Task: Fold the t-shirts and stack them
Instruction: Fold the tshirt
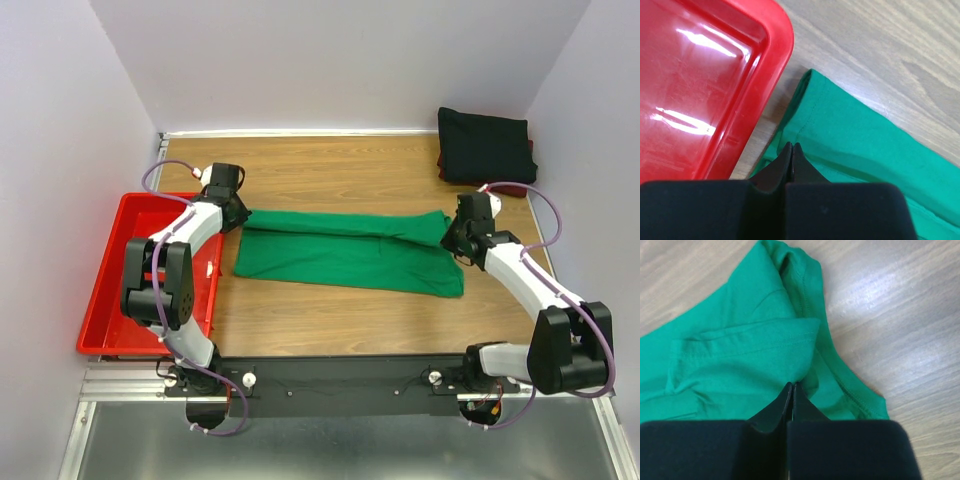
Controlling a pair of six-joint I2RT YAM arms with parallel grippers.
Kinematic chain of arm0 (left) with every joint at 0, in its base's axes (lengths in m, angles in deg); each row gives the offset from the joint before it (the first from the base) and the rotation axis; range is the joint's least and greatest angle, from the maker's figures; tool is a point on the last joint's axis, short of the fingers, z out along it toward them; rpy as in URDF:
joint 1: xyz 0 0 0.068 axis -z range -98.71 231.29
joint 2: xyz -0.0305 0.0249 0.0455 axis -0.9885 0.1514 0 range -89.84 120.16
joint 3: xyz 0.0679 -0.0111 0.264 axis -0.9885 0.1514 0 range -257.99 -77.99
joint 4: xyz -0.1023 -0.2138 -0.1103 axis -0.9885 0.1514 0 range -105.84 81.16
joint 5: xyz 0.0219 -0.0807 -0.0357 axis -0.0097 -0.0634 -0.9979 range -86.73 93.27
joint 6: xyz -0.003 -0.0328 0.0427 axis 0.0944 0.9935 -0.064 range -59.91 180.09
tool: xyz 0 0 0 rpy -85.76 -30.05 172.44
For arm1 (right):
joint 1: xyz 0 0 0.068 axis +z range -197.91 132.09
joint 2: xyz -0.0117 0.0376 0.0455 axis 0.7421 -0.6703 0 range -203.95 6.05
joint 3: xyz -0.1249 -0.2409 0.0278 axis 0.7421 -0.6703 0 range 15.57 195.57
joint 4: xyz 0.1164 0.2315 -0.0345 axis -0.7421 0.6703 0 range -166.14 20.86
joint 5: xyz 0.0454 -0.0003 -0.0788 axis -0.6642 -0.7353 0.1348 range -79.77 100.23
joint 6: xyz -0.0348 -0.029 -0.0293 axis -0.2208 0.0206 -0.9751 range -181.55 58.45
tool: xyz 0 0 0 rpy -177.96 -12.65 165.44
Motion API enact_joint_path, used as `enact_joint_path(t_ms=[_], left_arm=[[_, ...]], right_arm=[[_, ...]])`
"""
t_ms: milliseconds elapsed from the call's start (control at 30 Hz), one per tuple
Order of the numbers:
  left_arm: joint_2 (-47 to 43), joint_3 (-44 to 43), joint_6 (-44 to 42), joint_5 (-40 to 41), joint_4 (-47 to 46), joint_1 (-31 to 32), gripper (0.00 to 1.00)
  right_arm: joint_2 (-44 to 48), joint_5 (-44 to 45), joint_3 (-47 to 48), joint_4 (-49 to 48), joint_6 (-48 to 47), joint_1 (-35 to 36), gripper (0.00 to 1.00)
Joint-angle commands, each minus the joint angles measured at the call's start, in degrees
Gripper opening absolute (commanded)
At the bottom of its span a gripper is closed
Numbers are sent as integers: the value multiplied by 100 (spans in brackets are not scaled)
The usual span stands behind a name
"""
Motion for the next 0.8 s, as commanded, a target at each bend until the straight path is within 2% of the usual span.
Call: enact_joint_path(t_ms=[0,33,67,100,133,200,333,467,600,767], left_arm=[[-218,216,40,-217,-168,-43,0],[-253,268,14,-313,-273,-52,4],[-297,321,5,-358,-327,-52,12],[-437,426,5,-384,-362,-52,20],[-516,479,5,-393,-406,-52,35],[-718,524,-56,-411,-468,-52,45],[-895,348,-241,-490,-433,-52,45],[-843,94,-486,-885,-363,0,43],[-553,-635,-1040,-1176,-3,272,39],[-482,-1076,-1541,-1272,253,405,39]], right_arm=[[61,27,-206,152,120,21,11],[70,27,-223,144,120,29,18],[79,27,-232,144,120,29,26],[105,27,-250,144,120,21,43],[166,10,-276,152,102,29,51],[272,-78,-285,152,67,29,65],[413,-219,-110,135,-143,21,66],[53,-280,311,100,-249,29,65],[-544,-456,716,-129,-293,161,62],[-1449,79,1375,-199,-390,793,62]])
